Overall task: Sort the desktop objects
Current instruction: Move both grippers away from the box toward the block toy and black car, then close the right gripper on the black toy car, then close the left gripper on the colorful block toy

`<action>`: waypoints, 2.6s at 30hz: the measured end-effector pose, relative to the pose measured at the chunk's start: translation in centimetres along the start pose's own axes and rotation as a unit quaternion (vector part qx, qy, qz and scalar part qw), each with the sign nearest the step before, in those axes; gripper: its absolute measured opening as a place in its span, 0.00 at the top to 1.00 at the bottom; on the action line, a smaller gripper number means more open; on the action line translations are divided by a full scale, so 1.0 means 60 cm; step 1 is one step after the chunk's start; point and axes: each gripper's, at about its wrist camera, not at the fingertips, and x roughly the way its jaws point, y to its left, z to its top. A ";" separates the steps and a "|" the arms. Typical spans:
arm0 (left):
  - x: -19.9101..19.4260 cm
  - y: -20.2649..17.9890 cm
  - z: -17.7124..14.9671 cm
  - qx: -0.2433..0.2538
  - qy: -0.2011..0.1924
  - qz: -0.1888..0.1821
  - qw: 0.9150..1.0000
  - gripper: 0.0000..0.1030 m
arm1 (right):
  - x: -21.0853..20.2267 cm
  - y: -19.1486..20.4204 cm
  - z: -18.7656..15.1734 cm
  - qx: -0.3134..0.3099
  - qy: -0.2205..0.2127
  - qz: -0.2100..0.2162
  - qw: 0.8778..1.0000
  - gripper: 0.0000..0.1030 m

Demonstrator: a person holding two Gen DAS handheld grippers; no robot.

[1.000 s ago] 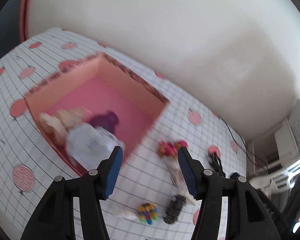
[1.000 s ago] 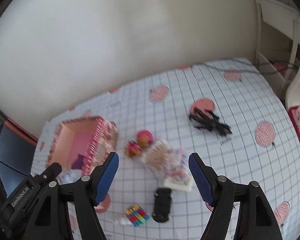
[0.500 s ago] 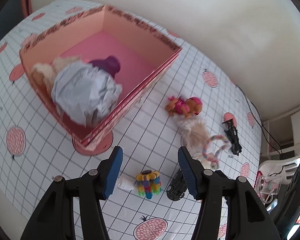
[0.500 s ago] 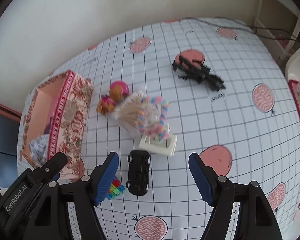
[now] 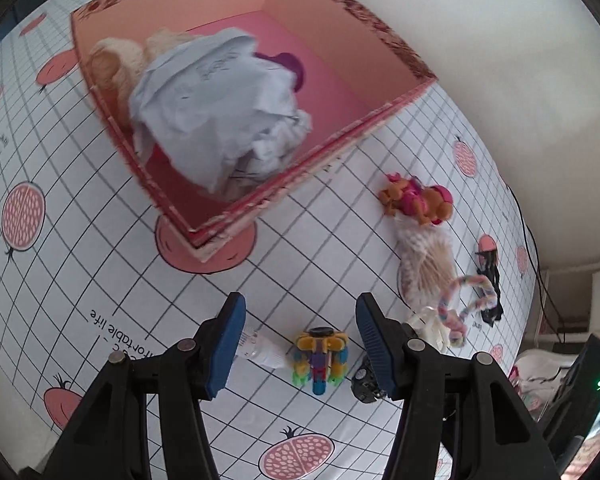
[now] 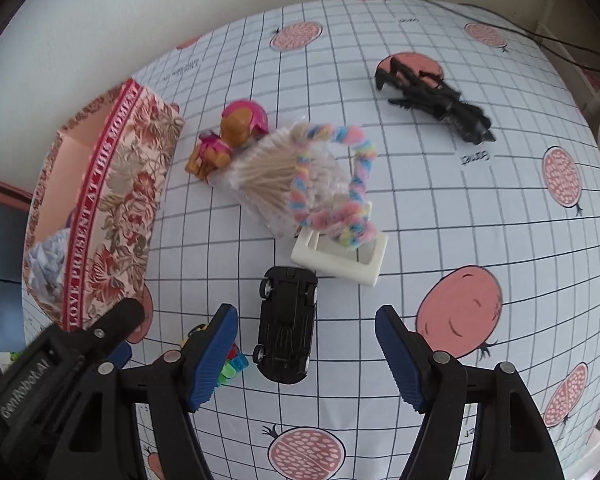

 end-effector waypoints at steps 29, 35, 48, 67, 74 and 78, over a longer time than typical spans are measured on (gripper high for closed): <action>0.031 0.004 0.000 -0.032 0.035 -0.018 0.999 0.43 | 0.044 -0.001 -0.011 0.087 0.032 -0.027 0.995 0.65; 0.034 -0.016 -0.010 -0.017 0.044 -0.027 0.999 0.43 | -0.009 -0.037 -0.010 0.123 -0.019 -0.027 0.992 0.65; 0.043 -0.046 -0.027 0.021 0.062 -0.039 0.997 0.44 | -0.045 -0.091 0.017 0.064 -0.051 -0.005 0.997 0.65; 0.082 -0.063 -0.047 0.025 0.116 -0.063 0.991 0.44 | -0.044 -0.102 0.006 0.044 -0.052 0.005 0.998 0.65; 0.094 -0.067 -0.056 0.017 0.129 -0.075 0.989 0.57 | -0.046 -0.109 0.007 0.042 -0.054 -0.001 0.998 0.65; 0.100 -0.054 -0.057 -0.005 0.138 -0.080 0.987 0.63 | -0.046 -0.109 0.010 0.038 -0.052 -0.001 0.998 0.65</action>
